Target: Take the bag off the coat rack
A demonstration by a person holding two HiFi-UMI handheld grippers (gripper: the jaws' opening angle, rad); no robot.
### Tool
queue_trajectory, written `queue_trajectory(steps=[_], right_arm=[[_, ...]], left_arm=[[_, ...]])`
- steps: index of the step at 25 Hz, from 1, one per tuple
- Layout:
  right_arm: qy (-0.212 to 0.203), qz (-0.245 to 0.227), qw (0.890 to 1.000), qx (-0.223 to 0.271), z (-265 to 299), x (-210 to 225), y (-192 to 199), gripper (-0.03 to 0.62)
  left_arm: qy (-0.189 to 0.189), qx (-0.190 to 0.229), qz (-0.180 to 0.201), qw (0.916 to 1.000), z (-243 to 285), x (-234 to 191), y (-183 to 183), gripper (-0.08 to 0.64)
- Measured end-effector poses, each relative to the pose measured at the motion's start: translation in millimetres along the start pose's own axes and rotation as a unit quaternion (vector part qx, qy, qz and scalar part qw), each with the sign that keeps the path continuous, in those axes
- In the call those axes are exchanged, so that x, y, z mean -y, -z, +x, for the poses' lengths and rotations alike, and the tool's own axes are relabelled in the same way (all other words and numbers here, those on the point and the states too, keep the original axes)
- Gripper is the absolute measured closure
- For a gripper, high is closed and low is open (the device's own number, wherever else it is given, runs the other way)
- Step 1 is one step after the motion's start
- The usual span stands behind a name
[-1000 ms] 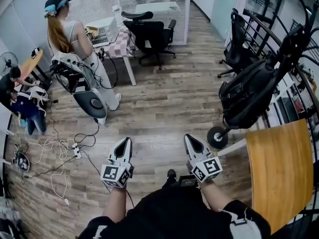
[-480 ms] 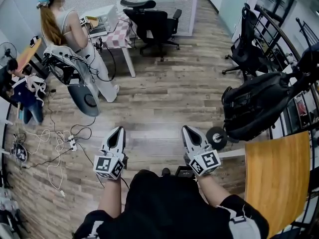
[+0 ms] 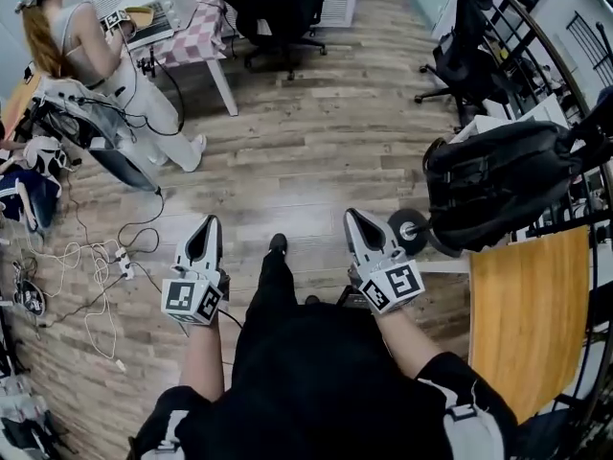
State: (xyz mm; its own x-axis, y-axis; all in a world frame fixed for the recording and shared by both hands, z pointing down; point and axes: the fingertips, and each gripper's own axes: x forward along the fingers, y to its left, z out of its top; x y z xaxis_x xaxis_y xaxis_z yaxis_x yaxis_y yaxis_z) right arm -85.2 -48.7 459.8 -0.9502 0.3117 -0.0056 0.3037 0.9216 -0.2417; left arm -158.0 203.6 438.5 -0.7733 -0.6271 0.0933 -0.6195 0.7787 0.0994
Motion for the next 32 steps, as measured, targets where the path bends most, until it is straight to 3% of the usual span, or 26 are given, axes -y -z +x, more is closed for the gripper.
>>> queue_trajectory(steps=[7,11,16,19,23,27,30,32], right_arm=[[0.072,-0.008,0.997,-0.011,36,50,0,0.558],[0.101,-0.007,0.994,-0.037,70,66,0,0.559],[0.136,-0.008,0.989,-0.050,112,74,-3,0.558],[0.170,-0.015,0.983,-0.061,119,79,-4,0.558],[0.258,-0.026,0.964,-0.054,99,94,-13,0.559],[0.347,-0.027,0.937,-0.037,53,112,-25,0.560],[0.421,-0.027,0.906,-0.019,2,116,-34,0.559],[0.475,-0.030,0.880,0.002,-35,115,-41,0.558]], left_arm=[[0.073,-0.017,0.000,0.9972,94,-20,10,0.543],[0.114,-0.029,-0.019,0.9929,143,-35,11,0.543],[0.180,-0.059,-0.046,0.9808,199,-52,20,0.544],[0.238,-0.077,-0.055,0.9667,226,-45,27,0.545],[0.341,-0.106,-0.064,0.9317,264,-10,38,0.543],[0.446,-0.110,-0.095,0.8832,294,52,34,0.546],[0.521,-0.114,-0.060,0.8436,306,113,33,0.545],[0.569,-0.114,-0.051,0.8126,311,158,28,0.545]])
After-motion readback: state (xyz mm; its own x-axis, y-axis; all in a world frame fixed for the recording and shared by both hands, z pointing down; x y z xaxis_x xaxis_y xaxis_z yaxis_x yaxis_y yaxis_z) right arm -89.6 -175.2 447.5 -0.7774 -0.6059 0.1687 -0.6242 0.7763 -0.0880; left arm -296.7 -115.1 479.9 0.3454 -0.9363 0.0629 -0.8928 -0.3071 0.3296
